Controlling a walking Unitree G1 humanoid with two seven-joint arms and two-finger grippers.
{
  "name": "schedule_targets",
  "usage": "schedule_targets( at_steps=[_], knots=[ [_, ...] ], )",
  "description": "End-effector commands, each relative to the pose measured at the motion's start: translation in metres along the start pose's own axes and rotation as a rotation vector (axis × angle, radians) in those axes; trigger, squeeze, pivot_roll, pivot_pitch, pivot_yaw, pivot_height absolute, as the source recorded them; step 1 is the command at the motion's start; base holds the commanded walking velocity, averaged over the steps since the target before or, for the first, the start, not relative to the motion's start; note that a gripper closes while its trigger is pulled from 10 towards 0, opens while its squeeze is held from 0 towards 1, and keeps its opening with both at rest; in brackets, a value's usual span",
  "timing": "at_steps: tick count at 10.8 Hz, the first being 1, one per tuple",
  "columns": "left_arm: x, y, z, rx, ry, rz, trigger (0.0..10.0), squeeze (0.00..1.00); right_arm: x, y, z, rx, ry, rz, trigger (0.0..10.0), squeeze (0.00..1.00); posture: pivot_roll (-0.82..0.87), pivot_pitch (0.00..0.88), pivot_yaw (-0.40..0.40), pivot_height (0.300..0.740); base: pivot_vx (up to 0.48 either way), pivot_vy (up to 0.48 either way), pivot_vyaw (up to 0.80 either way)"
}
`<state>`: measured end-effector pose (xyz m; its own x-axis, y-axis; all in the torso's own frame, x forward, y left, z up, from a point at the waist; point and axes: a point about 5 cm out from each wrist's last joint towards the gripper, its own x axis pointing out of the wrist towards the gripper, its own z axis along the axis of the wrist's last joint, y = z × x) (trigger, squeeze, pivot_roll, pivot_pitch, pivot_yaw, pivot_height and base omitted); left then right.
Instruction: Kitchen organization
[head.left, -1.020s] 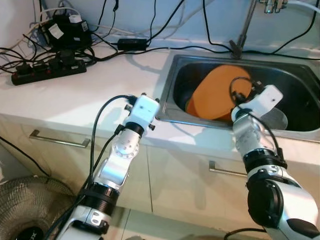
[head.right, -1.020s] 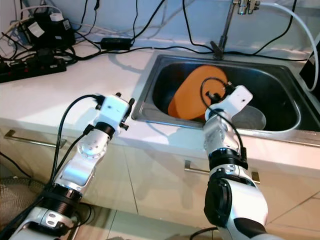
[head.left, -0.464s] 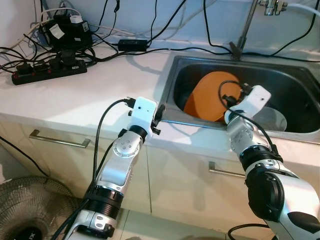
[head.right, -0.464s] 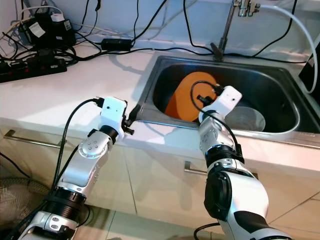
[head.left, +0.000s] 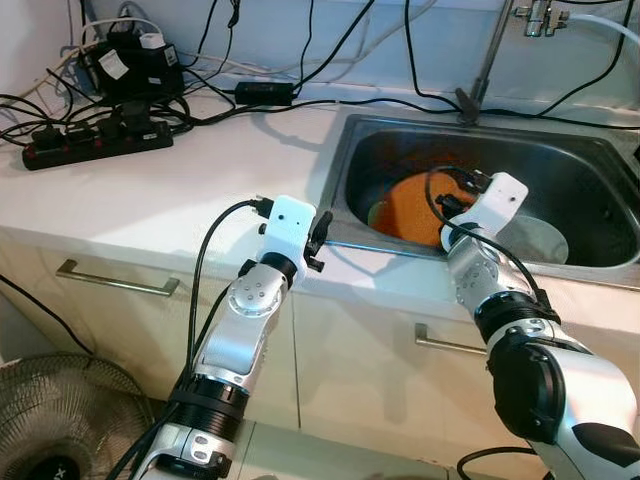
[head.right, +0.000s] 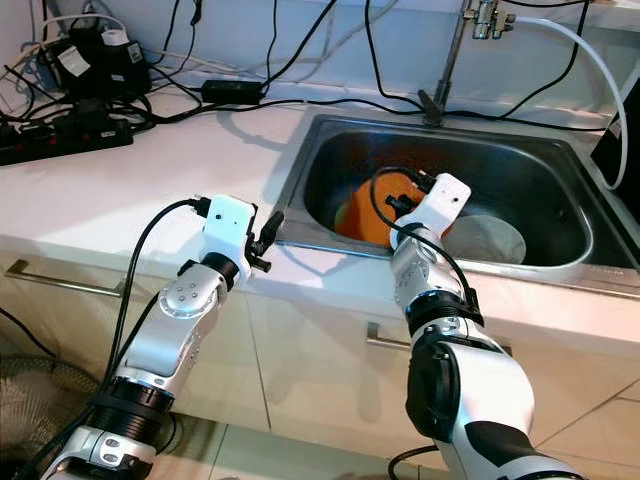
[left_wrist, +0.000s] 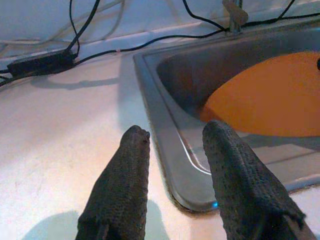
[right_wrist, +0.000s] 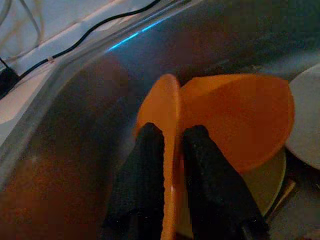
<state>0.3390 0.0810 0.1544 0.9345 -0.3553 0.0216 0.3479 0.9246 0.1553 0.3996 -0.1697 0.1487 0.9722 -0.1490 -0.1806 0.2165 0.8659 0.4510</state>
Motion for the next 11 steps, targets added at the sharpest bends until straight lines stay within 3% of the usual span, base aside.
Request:
schedule_targets(
  at_steps=[1,3,8,10,11],
  knots=[
    [-0.001,-0.001,0.002,-0.002,-0.003,-0.007,10.0,0.00,0.000,0.005,-0.002,-0.003,0.012,0.014,10.0,0.00,0.20,0.000,0.000,0.740,0.000,0.000,0.00],
    [-0.001,-0.001,0.001,0.000,0.000,-0.008,10.0,0.00,0.000,0.005,-0.003,-0.009,0.012,0.015,10.0,0.00,0.20,0.000,0.002,0.740,0.000,0.000,0.00],
    [0.001,-0.004,0.004,0.009,-0.024,-0.006,10.0,0.00,-0.001,0.008,0.035,-0.398,-0.251,-0.006,10.0,0.00,0.17,0.000,0.003,0.740,0.000,0.000,0.00],
    [0.003,-0.002,0.006,0.020,-0.036,0.004,10.0,0.00,-0.004,0.012,0.039,-0.417,-0.306,0.027,10.0,0.00,0.16,0.000,0.006,0.740,0.000,0.000,0.00],
    [0.003,0.004,0.010,0.034,-0.070,0.044,10.0,0.00,-0.008,0.022,0.038,-0.412,-0.357,0.093,10.0,0.00,0.16,0.000,0.009,0.740,0.000,0.000,0.00]
  ],
)
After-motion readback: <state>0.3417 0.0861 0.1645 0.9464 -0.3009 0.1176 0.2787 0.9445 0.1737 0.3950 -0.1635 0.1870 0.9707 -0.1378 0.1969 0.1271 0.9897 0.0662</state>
